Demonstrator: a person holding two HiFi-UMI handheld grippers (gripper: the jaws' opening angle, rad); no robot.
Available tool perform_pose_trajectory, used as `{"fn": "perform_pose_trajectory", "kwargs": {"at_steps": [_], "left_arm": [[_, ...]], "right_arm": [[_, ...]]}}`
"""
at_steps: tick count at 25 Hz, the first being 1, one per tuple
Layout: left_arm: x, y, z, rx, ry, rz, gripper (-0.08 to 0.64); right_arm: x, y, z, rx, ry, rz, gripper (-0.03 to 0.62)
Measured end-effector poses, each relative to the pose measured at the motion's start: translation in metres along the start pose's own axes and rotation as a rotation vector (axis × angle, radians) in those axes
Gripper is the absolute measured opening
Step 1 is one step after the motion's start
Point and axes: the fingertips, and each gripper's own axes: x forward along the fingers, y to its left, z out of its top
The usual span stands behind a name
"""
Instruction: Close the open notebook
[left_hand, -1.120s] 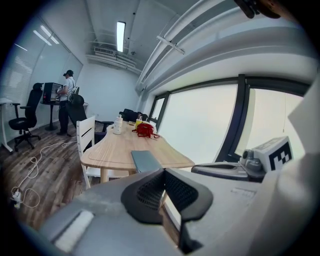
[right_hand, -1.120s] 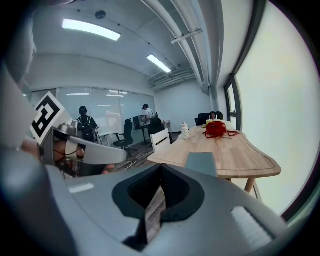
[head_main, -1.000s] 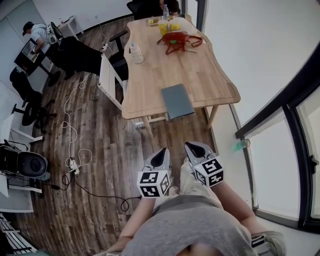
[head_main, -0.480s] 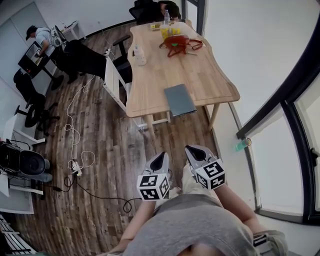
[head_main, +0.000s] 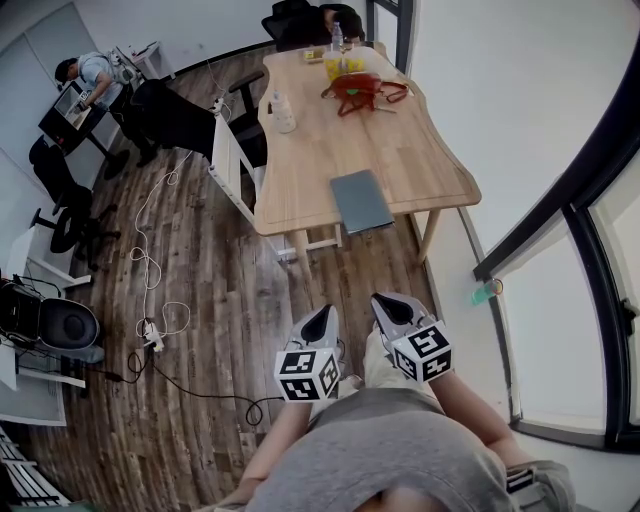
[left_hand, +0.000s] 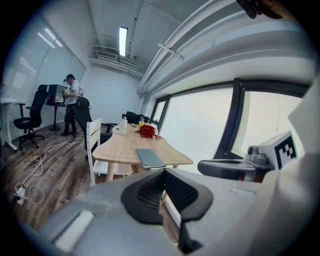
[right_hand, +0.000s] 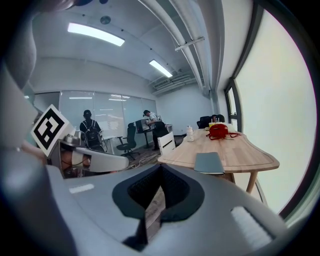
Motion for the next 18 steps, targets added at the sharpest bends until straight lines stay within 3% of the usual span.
{"fn": "perform_pose_trajectory", "kwargs": {"at_steps": [18], "left_arm": [[-0.0018, 0.0087, -0.0008, 0.001, 0.02, 0.015, 0.005]], "right_arm": [[0.0055, 0.0021, 0.0001, 0.004, 0.001, 0.03, -0.002]]}}
